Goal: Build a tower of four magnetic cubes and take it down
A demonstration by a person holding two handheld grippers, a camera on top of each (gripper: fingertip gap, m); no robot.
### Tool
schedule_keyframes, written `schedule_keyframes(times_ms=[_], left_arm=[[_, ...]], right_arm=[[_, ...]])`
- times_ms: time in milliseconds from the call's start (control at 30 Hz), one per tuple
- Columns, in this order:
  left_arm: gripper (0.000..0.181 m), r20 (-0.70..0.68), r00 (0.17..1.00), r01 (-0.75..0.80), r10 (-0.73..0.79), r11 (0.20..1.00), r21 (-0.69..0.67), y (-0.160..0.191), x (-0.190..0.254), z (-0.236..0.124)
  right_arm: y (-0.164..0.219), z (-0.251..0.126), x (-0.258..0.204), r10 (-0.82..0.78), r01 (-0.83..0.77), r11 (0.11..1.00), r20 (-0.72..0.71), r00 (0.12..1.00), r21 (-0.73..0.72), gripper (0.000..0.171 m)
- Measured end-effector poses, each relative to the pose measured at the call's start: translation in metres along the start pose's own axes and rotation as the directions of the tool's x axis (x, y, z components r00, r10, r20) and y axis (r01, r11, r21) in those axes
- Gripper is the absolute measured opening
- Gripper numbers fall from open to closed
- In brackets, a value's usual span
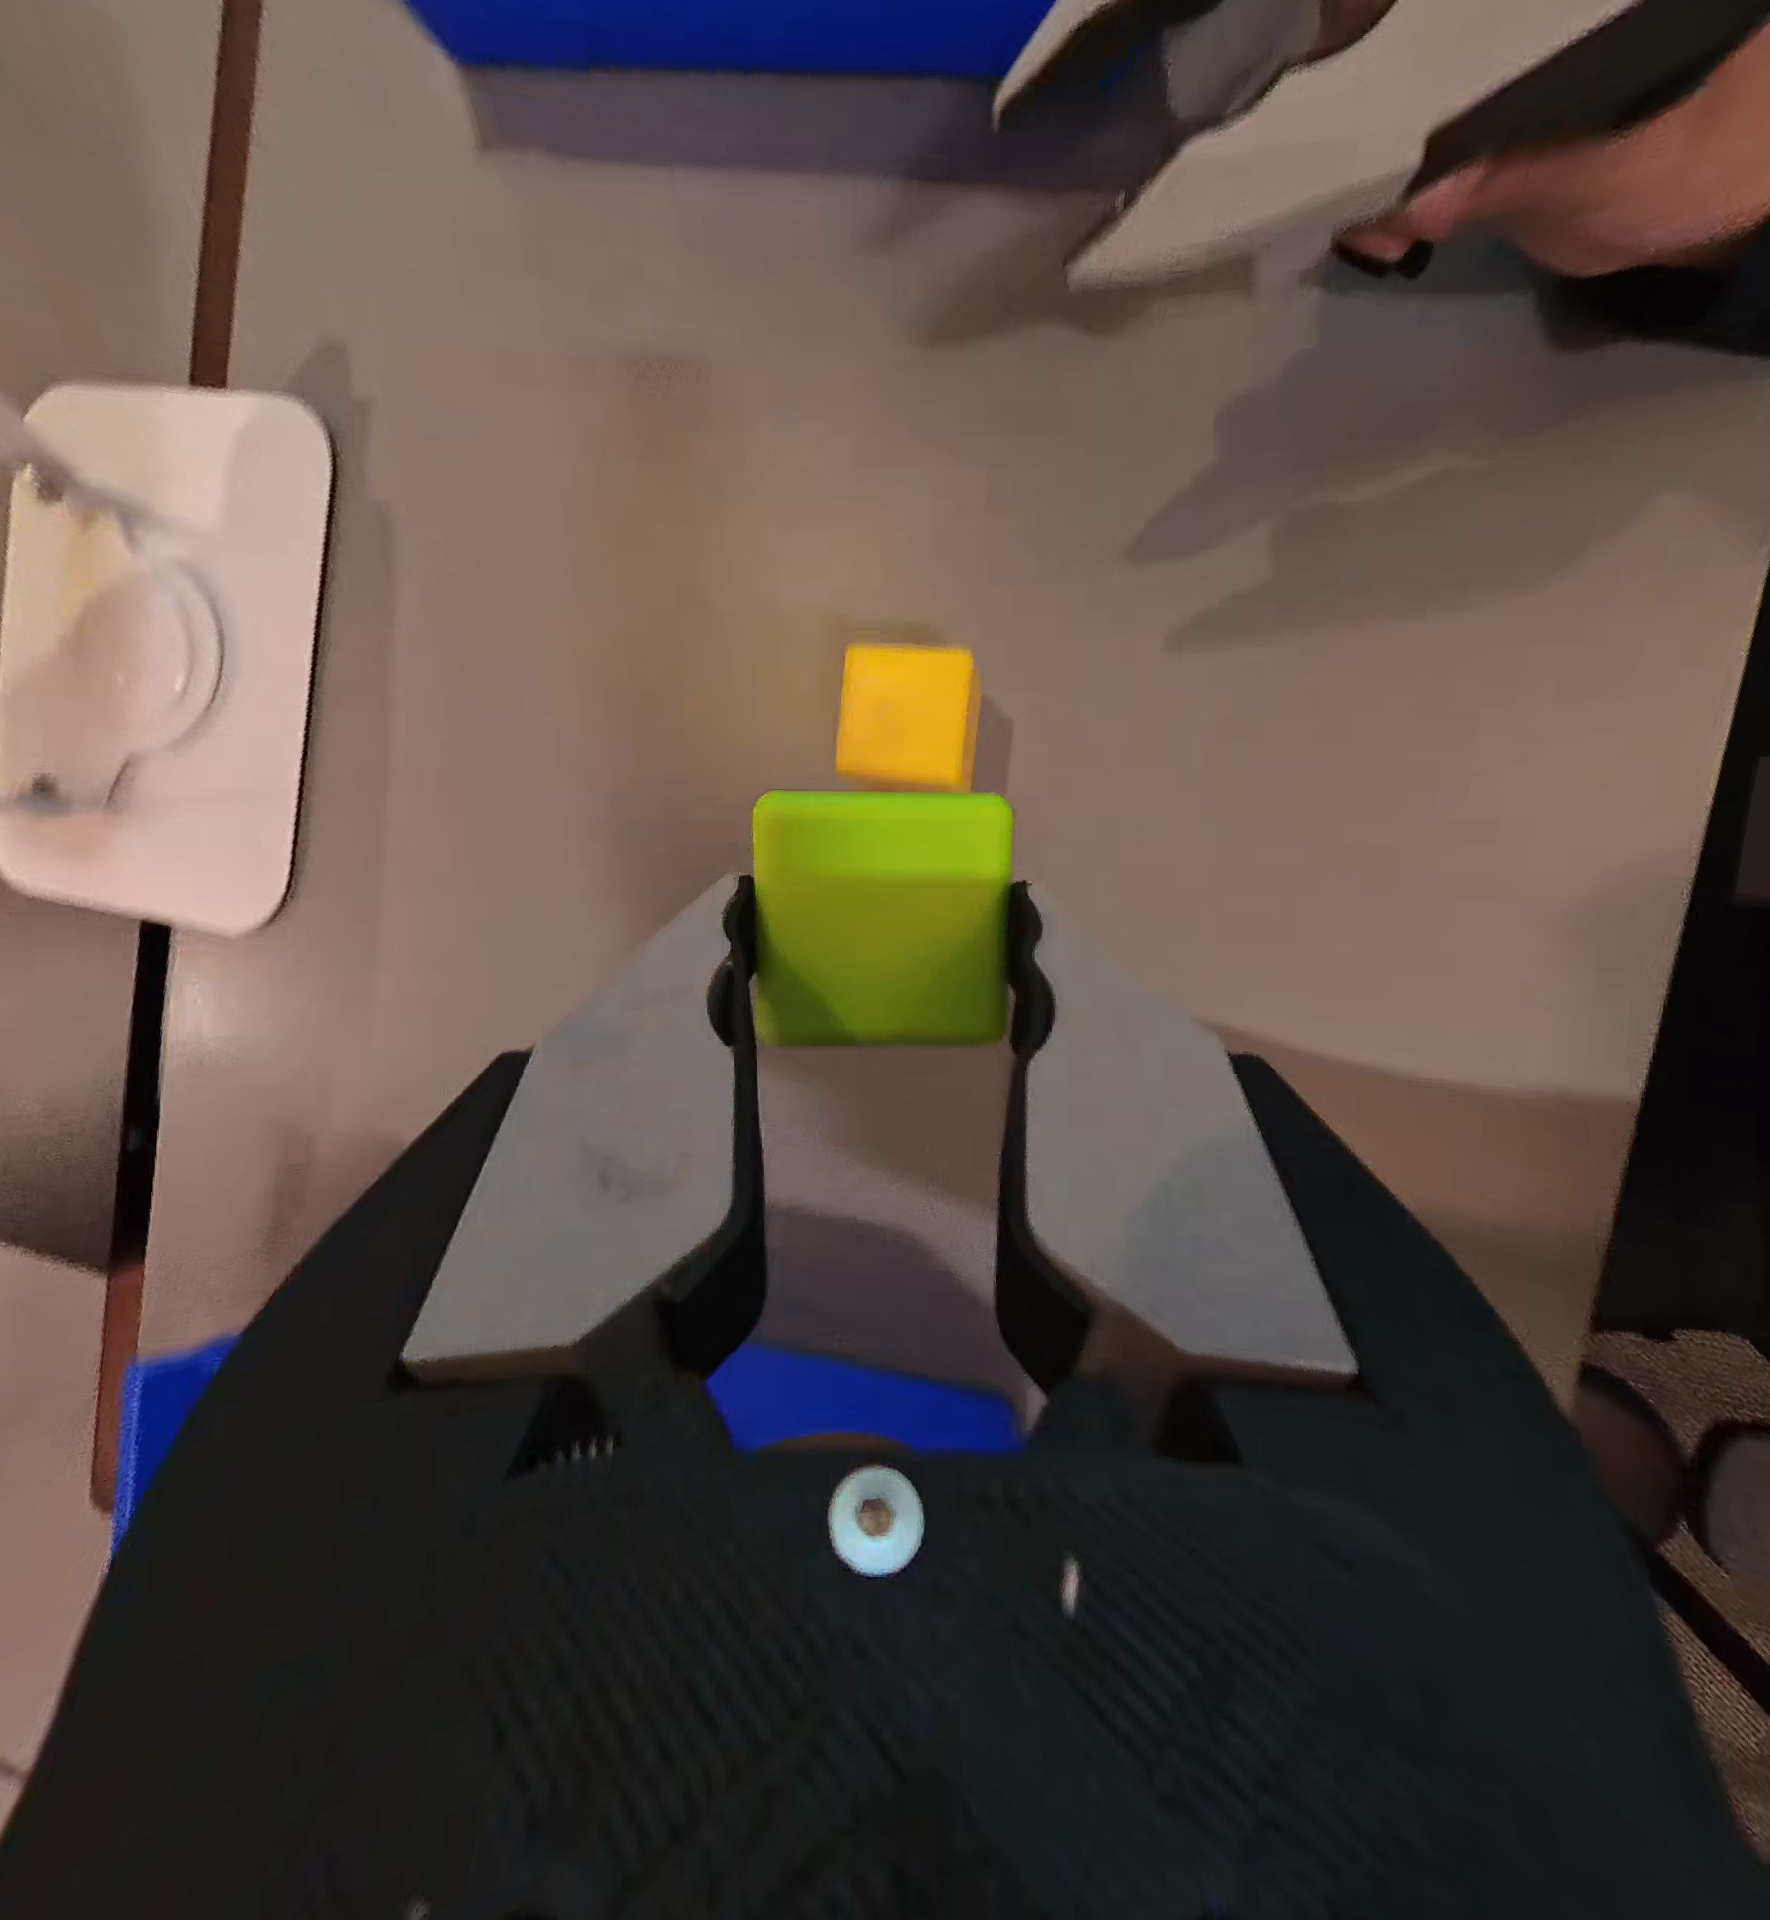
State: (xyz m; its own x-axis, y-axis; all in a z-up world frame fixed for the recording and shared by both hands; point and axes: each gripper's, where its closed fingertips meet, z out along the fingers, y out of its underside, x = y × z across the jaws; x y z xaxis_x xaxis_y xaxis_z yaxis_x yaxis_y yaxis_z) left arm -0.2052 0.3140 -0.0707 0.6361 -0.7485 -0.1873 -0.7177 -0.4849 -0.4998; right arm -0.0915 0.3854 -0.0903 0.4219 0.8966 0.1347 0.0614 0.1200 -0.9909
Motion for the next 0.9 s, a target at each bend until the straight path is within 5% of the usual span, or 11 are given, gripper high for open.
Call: schedule_keyframes(times_ms=[367,900], left_arm=[[0.046,-0.039,0.999,-0.013,0.009,0.995,-0.102,-0.015,-0.005,0.084],[0.046,-0.077,0.997,-0.004,-0.005,0.992,-0.125,-0.008,0.005,0.105]], right_arm=[[-0.004,-0.001,-0.002,0.001,-0.001,1.000,0.009,1.000,0.016,0.027],[-0.004,-0.002,-0.002,0.000,0.000,1.000,0.009,1.000,0.016,0.027]])
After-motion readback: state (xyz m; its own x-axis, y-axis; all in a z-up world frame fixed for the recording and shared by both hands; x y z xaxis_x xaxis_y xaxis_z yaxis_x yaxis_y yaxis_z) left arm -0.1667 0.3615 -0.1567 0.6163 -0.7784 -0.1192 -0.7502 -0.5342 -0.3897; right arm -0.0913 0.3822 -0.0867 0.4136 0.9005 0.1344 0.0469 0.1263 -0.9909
